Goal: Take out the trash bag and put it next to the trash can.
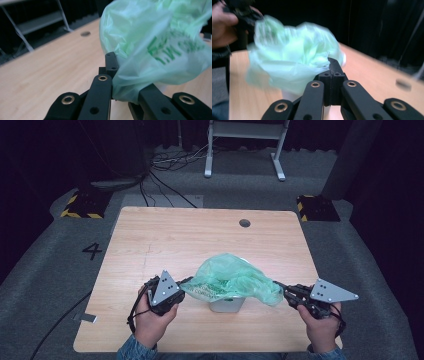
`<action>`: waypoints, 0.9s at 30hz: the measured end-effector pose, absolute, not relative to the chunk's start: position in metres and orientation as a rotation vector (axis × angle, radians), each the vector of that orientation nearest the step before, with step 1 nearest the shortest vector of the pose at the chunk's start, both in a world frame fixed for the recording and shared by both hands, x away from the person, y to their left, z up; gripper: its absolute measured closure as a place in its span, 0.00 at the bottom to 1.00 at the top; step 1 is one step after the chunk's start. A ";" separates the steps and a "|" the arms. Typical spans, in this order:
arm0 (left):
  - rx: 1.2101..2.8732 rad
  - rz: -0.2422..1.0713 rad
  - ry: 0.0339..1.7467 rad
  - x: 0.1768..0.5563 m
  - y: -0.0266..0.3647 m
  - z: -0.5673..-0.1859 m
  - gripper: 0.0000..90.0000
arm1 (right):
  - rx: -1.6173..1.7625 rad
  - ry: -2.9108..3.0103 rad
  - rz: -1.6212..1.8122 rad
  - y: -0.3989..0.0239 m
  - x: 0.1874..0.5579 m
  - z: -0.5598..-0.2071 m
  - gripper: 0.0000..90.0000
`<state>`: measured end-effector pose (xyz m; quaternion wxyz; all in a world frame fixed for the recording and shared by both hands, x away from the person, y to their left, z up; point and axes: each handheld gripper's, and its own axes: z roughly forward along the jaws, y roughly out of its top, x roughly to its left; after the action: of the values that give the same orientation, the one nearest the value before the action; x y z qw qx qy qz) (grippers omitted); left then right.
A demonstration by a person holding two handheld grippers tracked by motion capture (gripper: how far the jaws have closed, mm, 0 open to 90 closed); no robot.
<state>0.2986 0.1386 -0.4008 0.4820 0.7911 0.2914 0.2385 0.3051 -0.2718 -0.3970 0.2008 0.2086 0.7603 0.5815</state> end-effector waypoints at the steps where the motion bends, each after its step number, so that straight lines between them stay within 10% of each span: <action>1: 1.928 0.581 0.710 0.299 0.139 -0.401 0.99 | 0.609 2.146 1.610 -0.274 0.306 -0.404 1.00; 4: 1.944 0.518 0.726 0.301 0.139 -0.409 0.96 | 0.659 2.173 1.627 -0.276 0.308 -0.414 1.00; 6: 1.950 0.483 0.736 0.304 0.141 -0.413 0.80 | 0.795 2.099 1.648 -0.281 0.309 -0.420 0.58; 9: 1.966 0.430 0.750 0.305 0.142 -0.417 0.62 | 0.840 2.006 1.661 -0.290 0.307 -0.420 0.40; 16: 1.955 0.381 0.749 0.308 0.142 -0.422 0.38 | 0.939 2.233 1.533 -0.287 0.312 -0.445 0.28; 27: 1.791 0.340 0.730 0.311 0.121 -0.385 0.54 | 0.669 2.226 1.767 -0.239 0.330 -0.401 0.22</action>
<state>0.3105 0.1206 -0.3847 0.5556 0.7583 0.3091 0.1442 0.3295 -0.2388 -0.4010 0.1106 0.2279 0.7576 0.6015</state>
